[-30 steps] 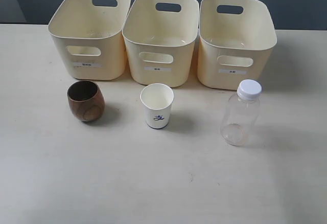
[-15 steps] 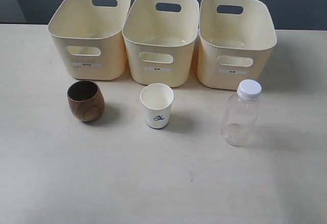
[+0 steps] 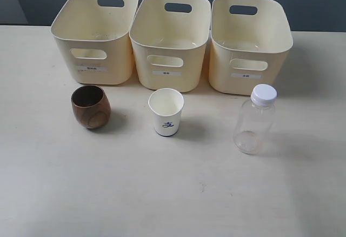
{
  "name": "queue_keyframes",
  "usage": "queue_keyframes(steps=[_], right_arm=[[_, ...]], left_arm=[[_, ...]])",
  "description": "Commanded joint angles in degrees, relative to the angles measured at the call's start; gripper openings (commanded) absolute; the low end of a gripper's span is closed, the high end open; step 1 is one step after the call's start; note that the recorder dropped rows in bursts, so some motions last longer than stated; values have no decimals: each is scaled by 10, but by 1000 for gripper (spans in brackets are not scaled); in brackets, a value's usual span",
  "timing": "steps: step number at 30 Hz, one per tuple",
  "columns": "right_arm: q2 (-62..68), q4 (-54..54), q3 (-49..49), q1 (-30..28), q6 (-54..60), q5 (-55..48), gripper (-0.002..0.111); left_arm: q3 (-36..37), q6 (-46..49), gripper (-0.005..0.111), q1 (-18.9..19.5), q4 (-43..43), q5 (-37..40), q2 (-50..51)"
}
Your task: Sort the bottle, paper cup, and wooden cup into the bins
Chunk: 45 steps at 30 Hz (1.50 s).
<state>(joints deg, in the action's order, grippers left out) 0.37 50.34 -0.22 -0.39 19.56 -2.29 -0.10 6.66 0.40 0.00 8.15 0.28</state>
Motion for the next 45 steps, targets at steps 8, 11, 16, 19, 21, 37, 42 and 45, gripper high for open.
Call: queue_keyframes(steps=[8, 11, 16, 19, 21, 37, 42, 45], right_arm=[[-4, 26, 2, -2, 0, 59, -1], [-4, 18, 2, -2, 0, 46, -1], [-4, 1, -144, -2, 2, 39, -1], [70, -84, -285, -2, 4, -17, -1], [144, -136, -374, -2, 25, -111, -1], [624, -215, -620, -2, 150, -507, -1], [691, -205, -620, 1, 166, -515, -1], [716, -220, -618, 29, 182, -519, -1]], left_arm=[[1, -1, 0, 0, 0, -4, -3], [1, -1, 0, 0, 0, -4, -3], [1, -1, 0, 0, 0, -4, -3], [1, -1, 0, 0, 0, -4, -3], [1, -1, 0, 0, 0, -4, -3], [1, -1, 0, 0, 0, -4, -3], [1, -1, 0, 0, 0, -4, -3], [1, -1, 0, 0, 0, -4, -3]])
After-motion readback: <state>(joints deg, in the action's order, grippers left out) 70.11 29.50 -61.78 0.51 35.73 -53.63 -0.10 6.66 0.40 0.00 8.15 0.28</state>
